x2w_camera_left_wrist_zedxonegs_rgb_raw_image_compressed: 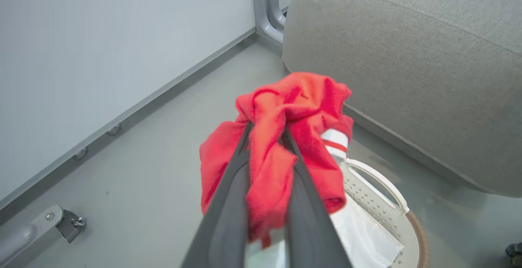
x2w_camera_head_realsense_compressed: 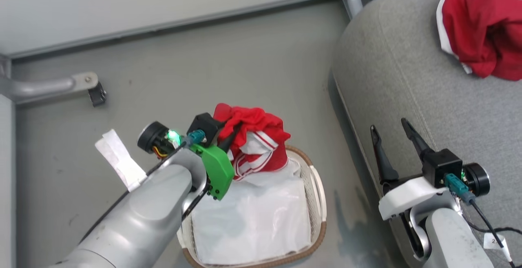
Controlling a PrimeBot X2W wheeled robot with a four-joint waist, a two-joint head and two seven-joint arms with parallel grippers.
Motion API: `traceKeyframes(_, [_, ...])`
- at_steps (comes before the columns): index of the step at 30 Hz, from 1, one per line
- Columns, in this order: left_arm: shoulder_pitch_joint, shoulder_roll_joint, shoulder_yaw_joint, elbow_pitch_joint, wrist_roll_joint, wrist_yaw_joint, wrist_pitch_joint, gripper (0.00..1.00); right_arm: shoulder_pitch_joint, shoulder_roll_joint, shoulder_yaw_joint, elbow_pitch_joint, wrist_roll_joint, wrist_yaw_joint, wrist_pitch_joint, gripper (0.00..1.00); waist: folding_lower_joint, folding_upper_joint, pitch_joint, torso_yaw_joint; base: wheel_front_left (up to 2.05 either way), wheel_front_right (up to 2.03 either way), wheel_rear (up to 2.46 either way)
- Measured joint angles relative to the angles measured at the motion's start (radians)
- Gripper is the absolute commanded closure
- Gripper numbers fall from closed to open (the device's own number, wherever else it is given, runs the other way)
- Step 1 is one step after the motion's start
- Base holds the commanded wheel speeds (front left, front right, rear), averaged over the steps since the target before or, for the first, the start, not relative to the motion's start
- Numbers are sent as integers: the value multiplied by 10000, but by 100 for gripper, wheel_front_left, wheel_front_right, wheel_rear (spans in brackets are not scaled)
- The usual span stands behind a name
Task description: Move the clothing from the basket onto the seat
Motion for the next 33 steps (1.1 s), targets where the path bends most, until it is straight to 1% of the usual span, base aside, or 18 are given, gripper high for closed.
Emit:
traceKeyframes(6, [-488,474,228,-1183,59,267,-59,100,387,-2,151,121,-23,0,0,0,0,0,-1092,161,0,0,0])
traceKeyframes(9, [-841,779,334,-1858,77,399,136,100,519,0,249,180,-33,0,0,0,0,0,-1588,230,0,0,0])
traceKeyframes(14, [-1435,1271,431,-2941,173,591,568,100,523,0,433,176,-52,0,0,0,0,0,-2192,305,0,0,0])
traceKeyframes(19, [-1855,1653,535,-3820,238,792,966,100,439,0,748,169,-123,0,0,0,0,0,-2515,335,0,0,0])
traceKeyframes(23, [-2051,1737,562,-4307,244,890,1164,100,152,-2,1122,138,-104,0,0,0,0,0,-2599,340,0,0,0])
traceKeyframes(29, [-2066,1735,445,-4966,282,972,1338,100,-194,0,1973,142,96,0,0,0,0,0,-2748,390,0,0,0])
traceKeyframes(33, [-2065,1730,334,-5396,339,1012,1384,100,-548,2,2280,222,52,0,0,0,0,0,-2816,455,0,0,0])
